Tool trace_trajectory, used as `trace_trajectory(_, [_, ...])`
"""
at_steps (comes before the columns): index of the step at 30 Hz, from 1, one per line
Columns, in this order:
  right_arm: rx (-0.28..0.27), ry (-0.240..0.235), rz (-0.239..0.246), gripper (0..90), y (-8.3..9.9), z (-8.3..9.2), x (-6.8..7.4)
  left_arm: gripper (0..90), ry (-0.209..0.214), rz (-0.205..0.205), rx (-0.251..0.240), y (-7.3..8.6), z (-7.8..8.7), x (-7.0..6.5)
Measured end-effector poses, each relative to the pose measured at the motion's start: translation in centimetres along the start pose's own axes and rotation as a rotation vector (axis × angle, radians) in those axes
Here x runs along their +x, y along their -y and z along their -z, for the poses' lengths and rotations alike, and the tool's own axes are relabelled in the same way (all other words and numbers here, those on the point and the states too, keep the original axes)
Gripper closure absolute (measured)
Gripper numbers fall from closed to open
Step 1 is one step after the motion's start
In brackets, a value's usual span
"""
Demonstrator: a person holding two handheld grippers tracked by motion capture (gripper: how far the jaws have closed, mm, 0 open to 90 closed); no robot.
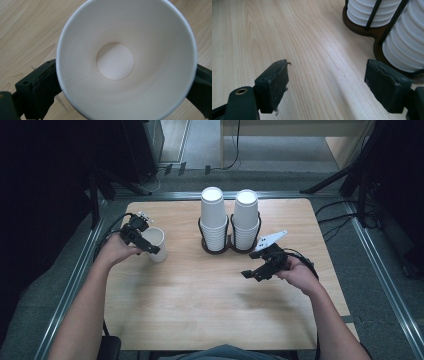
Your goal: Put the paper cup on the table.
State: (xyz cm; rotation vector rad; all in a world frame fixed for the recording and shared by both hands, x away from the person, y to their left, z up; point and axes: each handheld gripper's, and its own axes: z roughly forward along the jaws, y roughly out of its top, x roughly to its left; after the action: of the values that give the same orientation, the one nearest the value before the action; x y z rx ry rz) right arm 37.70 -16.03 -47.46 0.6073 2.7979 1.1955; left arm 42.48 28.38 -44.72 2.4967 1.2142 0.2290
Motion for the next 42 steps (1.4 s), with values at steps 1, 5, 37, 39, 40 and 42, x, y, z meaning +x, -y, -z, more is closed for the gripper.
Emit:
trace_trajectory(1, [-0.001, -0.001, 0.001, 19.6, 0.0, 0.0, 0.0, 0.0, 0.001, 0.001, -0.003, 0.0, 0.0, 0.0])
trace_trajectory(5, [0.000, 0.000, 0.001, 19.6, 0.0, 0.0, 0.0, 0.0, 0.005, 0.004, -0.008, 0.1, 0.2, 0.1])
trace_trajectory(37, [0.015, -0.008, 0.008, 19.6, -0.1, -0.3, 0.2, 0.0, 0.080, 0.030, -0.171, 0.3, 6.3, -0.8])
trace_trajectory(39, [0.017, -0.008, 0.010, 19.6, -0.1, -0.3, 0.2, 0.0, 0.073, 0.022, -0.178, 0.1, 6.3, -1.3])
trace_trajectory(40, [0.021, -0.009, 0.014, 19.6, -0.1, -0.4, 0.2, 0.0, 0.080, 0.020, -0.180, 0.0, 6.3, -1.4])
trace_trajectory(42, [0.023, -0.008, 0.015, 19.6, -0.1, -0.4, 0.3, 0.0, 0.102, 0.019, -0.190, -0.2, 6.2, -1.8])
